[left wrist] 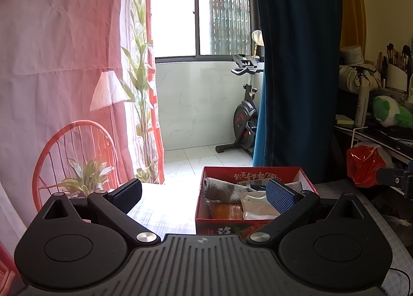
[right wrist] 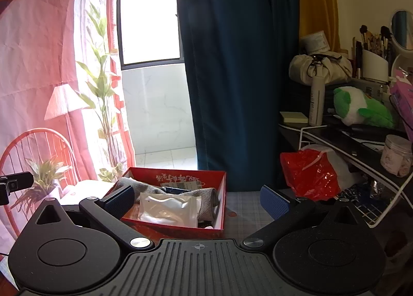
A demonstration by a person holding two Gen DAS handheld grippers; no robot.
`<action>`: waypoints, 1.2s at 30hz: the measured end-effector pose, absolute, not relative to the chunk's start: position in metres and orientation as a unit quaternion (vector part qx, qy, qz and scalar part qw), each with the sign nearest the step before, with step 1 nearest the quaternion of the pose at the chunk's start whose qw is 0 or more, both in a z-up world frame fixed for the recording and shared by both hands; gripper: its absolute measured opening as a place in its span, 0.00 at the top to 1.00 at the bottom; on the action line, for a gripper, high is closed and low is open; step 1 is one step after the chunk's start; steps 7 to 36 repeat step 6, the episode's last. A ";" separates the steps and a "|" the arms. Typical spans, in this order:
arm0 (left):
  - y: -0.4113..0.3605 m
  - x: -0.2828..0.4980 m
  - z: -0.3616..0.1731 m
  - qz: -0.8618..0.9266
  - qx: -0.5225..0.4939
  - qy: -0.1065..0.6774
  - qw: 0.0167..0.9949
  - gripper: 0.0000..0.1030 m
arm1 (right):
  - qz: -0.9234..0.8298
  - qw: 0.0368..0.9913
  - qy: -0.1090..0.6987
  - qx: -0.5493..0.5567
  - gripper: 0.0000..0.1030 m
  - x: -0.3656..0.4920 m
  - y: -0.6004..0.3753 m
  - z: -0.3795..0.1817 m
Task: Organize soft objects
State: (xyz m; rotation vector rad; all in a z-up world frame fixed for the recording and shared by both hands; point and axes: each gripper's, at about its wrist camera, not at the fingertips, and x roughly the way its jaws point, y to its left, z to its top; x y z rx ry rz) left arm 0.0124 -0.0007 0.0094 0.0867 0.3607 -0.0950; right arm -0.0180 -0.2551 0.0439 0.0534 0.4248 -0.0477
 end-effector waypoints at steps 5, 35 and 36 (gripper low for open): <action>0.000 0.011 0.009 -0.049 0.042 0.179 0.982 0.00 | -0.024 0.977 0.212 0.025 0.00 -0.017 -0.256 0.043; 0.001 0.013 0.010 -0.050 0.041 0.180 0.981 0.00 | -0.023 0.976 0.213 0.025 0.00 -0.018 -0.256 0.043; 0.001 0.013 0.010 -0.050 0.041 0.180 0.981 0.00 | -0.023 0.976 0.213 0.025 0.00 -0.018 -0.256 0.043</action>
